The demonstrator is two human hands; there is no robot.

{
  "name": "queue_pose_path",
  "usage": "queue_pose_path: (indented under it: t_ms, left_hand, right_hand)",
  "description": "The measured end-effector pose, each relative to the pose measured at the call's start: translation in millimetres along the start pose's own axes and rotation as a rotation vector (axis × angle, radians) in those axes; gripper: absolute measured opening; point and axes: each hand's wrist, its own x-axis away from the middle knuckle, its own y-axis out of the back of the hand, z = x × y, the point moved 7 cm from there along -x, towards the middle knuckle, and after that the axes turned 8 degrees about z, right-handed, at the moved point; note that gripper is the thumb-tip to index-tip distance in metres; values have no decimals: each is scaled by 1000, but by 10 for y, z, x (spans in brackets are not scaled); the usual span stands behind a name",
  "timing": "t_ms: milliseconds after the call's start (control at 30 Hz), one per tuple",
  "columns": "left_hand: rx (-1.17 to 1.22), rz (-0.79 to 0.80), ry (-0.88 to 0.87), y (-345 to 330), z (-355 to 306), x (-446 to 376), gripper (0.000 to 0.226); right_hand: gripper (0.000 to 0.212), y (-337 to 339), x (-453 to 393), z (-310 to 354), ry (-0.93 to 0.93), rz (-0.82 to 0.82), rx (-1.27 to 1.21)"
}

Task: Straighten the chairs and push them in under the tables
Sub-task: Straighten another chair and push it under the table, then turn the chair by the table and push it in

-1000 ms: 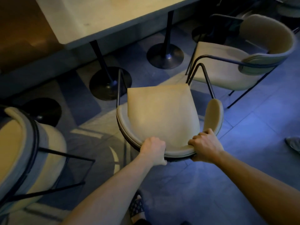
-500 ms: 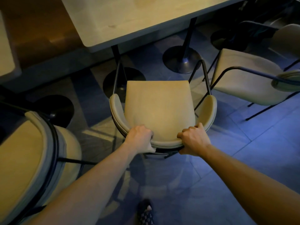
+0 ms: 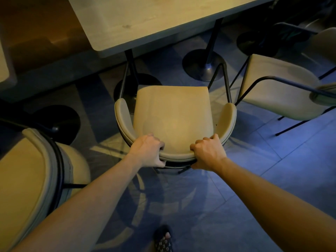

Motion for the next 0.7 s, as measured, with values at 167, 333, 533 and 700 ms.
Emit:
queue_pose_path:
  t_ms: [167,333,533,700]
  left_hand:
    - [-103,-69,-2,12,-136,66,100]
    - [-173,-105,17,109,-367,145,129]
    - [-200,-135,65,463,-854,121,132]
    - [-217,-167,97,898,-1479,-127,133]
  right_hand:
    - [92,12,54,-13,-26,-99,-47]
    - [133,3,300,-101,-63,-146,-139]
    - [128,41,780,-697,-85,-240,-198]
    - [131,-131,1197,-1552,-128,-267,-263]
